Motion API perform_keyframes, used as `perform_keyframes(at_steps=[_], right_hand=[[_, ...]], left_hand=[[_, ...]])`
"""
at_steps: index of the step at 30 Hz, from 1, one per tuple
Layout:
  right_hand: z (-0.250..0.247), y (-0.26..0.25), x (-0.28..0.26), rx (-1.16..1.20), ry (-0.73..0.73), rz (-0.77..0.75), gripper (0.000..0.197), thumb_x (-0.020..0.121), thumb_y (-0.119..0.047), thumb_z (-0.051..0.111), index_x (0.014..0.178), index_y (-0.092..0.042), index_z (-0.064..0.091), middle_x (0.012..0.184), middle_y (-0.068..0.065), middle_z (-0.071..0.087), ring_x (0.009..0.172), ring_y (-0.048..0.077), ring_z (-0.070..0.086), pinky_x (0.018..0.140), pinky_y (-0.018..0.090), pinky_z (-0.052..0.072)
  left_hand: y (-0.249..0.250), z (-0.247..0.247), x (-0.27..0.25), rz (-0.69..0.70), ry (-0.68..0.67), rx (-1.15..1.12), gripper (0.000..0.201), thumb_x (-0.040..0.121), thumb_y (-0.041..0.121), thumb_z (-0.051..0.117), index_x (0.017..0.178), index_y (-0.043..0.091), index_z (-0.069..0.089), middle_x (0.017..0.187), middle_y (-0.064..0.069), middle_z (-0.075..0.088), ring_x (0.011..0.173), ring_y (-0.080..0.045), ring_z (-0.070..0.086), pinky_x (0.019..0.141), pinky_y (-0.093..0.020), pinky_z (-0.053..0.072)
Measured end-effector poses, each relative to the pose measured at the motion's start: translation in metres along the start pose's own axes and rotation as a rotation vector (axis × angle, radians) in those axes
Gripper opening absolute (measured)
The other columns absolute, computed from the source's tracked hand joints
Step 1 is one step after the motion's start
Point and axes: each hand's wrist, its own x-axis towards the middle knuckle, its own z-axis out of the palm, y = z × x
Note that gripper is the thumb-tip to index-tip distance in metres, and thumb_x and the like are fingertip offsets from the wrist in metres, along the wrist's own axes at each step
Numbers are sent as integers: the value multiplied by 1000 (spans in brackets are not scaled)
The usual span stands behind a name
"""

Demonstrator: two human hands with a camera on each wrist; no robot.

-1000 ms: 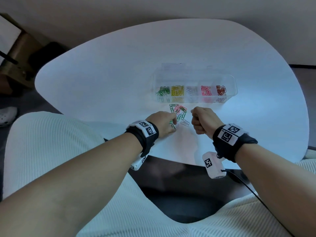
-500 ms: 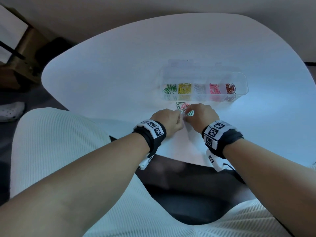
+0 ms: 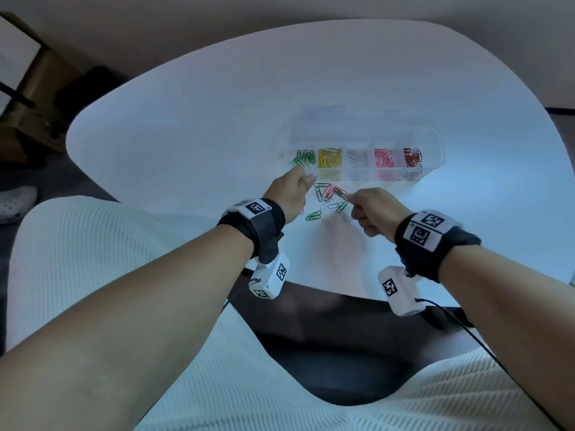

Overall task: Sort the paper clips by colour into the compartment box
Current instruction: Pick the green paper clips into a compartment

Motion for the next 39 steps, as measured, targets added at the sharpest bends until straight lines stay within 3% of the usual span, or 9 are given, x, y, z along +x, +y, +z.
perform_keyframes(at_steps=[2,6,8,11,15,23,29,33,39], right_hand=[[-8,1,-2,321,20,43,24,87,-12,41,66,-19,31,59,6,37,45,15,20,41,19,16],[-13,-1,-5,438,58,-8,19,66,-5,40,63,-19,28,60,6,35,44,15,20,41,18,15],[-12,-3,-2,269,116,-73,19,69,-7,47,62,-19,34,59,3,34,45,14,19,45,19,15],[-6,-2,6,-414,247,-197,7,85,-20,62,78,-21,60,64,-6,53,55,11,46,50,22,32],[-3,5,12,-901,286,-242,13,88,-30,62,96,-37,68,87,-3,66,72,17,61,59,23,41],[-1,2,9,-1063,307,-234,16,92,-32,56,99,-27,70,96,7,66,80,27,62,65,27,44],[0,3,8,-1027,307,-207,16,89,-34,59,102,-28,67,103,4,64,88,27,63,68,27,43],[2,0,9,-1018,308,-171,15,87,-29,61,99,-23,70,100,6,65,80,27,61,66,28,44],[6,1,6,-1015,310,-99,26,88,-37,53,94,-14,62,89,7,60,77,29,58,66,29,44]], left_hand=[[-3,3,0,-30,-32,2,24,103,28,33,90,12,45,70,1,49,66,-19,46,58,-27,35],[-7,5,0,-19,-89,118,30,104,22,31,106,13,60,85,-1,55,82,-22,51,70,-28,39],[-6,6,1,-7,-81,191,24,100,27,42,101,17,64,85,-1,58,82,-22,55,72,-28,42],[-6,6,1,38,-90,366,17,86,40,63,97,27,67,87,0,63,82,-21,59,74,-28,48],[-9,8,-3,35,-159,529,16,87,34,61,101,34,68,105,0,68,93,-23,62,81,-30,52],[-8,7,-3,-21,-116,420,4,82,31,66,86,28,66,97,3,66,86,-20,61,77,-30,53],[-6,2,3,-26,-66,272,15,78,36,76,83,23,70,74,11,54,79,-16,54,68,-24,38],[-8,4,3,-17,-89,276,17,74,37,79,77,23,70,75,9,56,81,-16,55,68,-24,38],[-7,4,2,-27,-102,232,18,76,34,78,79,18,70,72,11,56,79,-15,54,66,-25,39]])
